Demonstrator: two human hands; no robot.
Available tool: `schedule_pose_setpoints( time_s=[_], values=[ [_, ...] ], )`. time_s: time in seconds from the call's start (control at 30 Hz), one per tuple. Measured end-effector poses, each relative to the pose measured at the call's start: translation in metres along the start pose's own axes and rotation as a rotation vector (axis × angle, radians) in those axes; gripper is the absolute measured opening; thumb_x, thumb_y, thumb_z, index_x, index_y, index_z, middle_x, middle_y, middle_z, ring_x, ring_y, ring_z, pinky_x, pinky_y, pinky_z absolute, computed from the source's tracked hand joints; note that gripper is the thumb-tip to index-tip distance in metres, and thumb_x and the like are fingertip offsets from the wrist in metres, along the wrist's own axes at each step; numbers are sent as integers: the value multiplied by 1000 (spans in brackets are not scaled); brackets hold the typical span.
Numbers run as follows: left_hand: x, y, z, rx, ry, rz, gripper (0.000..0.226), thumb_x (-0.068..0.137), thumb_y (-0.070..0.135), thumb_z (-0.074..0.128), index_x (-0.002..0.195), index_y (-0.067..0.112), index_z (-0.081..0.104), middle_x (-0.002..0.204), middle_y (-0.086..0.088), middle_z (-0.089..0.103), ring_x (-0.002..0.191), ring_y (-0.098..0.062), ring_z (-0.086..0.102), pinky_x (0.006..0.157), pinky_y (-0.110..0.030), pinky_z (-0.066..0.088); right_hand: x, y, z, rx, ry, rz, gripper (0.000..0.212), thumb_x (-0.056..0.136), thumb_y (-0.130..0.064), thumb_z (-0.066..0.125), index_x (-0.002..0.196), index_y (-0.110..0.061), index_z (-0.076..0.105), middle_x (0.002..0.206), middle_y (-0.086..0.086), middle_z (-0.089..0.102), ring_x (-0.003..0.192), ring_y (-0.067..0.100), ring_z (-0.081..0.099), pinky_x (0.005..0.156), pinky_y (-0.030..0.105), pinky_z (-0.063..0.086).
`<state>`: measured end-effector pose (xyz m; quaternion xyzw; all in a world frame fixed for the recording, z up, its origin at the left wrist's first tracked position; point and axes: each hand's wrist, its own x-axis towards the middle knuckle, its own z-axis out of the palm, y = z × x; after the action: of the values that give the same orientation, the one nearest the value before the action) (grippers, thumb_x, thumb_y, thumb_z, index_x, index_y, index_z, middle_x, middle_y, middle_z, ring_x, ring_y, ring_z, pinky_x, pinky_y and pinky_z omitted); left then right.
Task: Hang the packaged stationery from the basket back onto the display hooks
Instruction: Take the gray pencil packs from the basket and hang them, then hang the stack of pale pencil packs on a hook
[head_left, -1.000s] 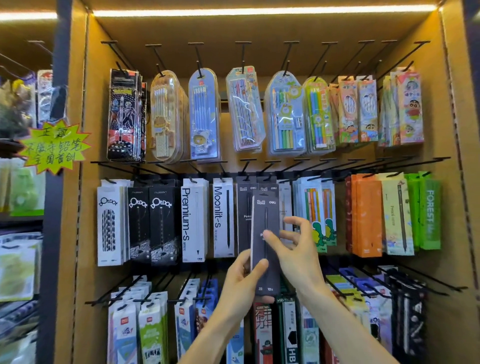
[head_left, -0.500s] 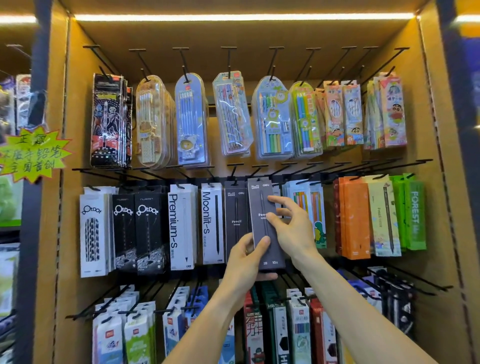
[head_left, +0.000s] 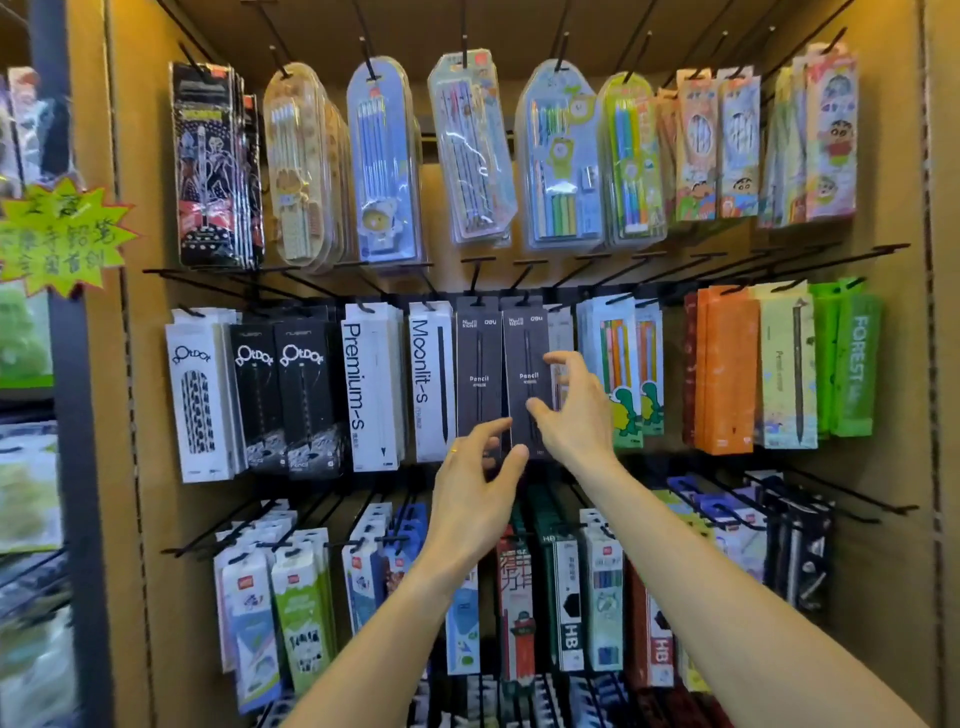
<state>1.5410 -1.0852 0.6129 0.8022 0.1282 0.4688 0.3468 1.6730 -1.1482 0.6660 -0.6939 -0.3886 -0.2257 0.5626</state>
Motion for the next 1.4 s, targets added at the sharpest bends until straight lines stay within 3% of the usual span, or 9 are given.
schedule_pose_setpoints(
  time_s=[0.1, 0.27, 0.47, 0.67, 0.8, 1.0, 1.2, 1.3, 1.4],
  values=[
    [-27, -9, 3, 59, -40, 16, 37, 103, 45, 57, 140, 40, 57, 125, 11, 60, 112, -4, 59, 102, -35, 53, -54, 16, -12, 67, -12, 4, 47, 90, -29, 75, 131, -34, 51, 123, -3, 61, 112, 17, 61, 92, 44, 55],
    [-116, -47, 16, 110, -243, -48, 33, 104, 43, 56, 136, 38, 60, 123, 14, 64, 111, -2, 62, 96, -27, 52, -197, 70, -38, 109, -169, 178, 41, 95, -36, 71, 131, -31, 52, 113, -13, 60, 103, 6, 60, 85, 27, 52],
    [-273, -147, 68, 194, -643, -377, 34, 105, 37, 56, 138, 29, 59, 125, 6, 63, 109, -12, 63, 98, -34, 52, -406, 173, -49, 15, -472, 683, 45, 96, -37, 70, 135, -25, 51, 113, -7, 63, 100, 9, 63, 87, 29, 51],
    [-431, -238, 117, 309, -935, -782, 38, 101, 35, 62, 135, 20, 62, 128, -13, 66, 112, -30, 67, 99, -37, 51, -587, 245, -60, -60, -654, 1133, 20, 94, -26, 73, 107, -28, 58, 87, -14, 62, 89, 20, 67, 90, 42, 56],
    [-511, -274, 147, 363, -1028, -885, 36, 102, 30, 63, 137, 22, 63, 127, -12, 65, 115, -28, 67, 99, -30, 49, -667, 275, -52, -50, -728, 1381, 41, 94, -31, 71, 129, -17, 55, 106, 1, 69, 95, 17, 66, 74, 18, 49],
    [-628, -349, 196, 473, -1133, -966, 42, 103, 36, 57, 143, 26, 57, 142, -12, 59, 131, -29, 56, 103, -36, 48, -777, 343, -19, -66, -802, 1579, 43, 102, -27, 60, 141, -12, 49, 123, 10, 69, 110, 26, 66, 92, 35, 52],
    [-749, -464, 253, 544, -1178, -1041, 44, 102, 37, 54, 146, 31, 53, 145, -14, 54, 126, -34, 60, 103, -39, 50, -916, 457, 40, -101, -919, 1674, 46, 102, -35, 58, 140, -10, 51, 122, 13, 69, 114, 33, 64, 86, 34, 48],
    [-804, -526, 278, 560, -1171, -1054, 44, 101, 37, 55, 145, 32, 52, 141, -13, 57, 126, -33, 58, 103, -40, 51, -994, 522, 83, -82, -972, 1790, 48, 97, -47, 62, 127, -10, 59, 117, 13, 68, 109, 32, 64, 83, 34, 46],
    [-852, -583, 299, 562, -1178, -1014, 44, 102, 31, 55, 145, 27, 52, 136, -15, 61, 125, -33, 57, 105, -42, 49, -1064, 588, 128, -32, -951, 1902, 41, 87, -61, 67, 88, -21, 58, 103, 9, 56, 97, 24, 55, 83, 33, 42]
  ],
)
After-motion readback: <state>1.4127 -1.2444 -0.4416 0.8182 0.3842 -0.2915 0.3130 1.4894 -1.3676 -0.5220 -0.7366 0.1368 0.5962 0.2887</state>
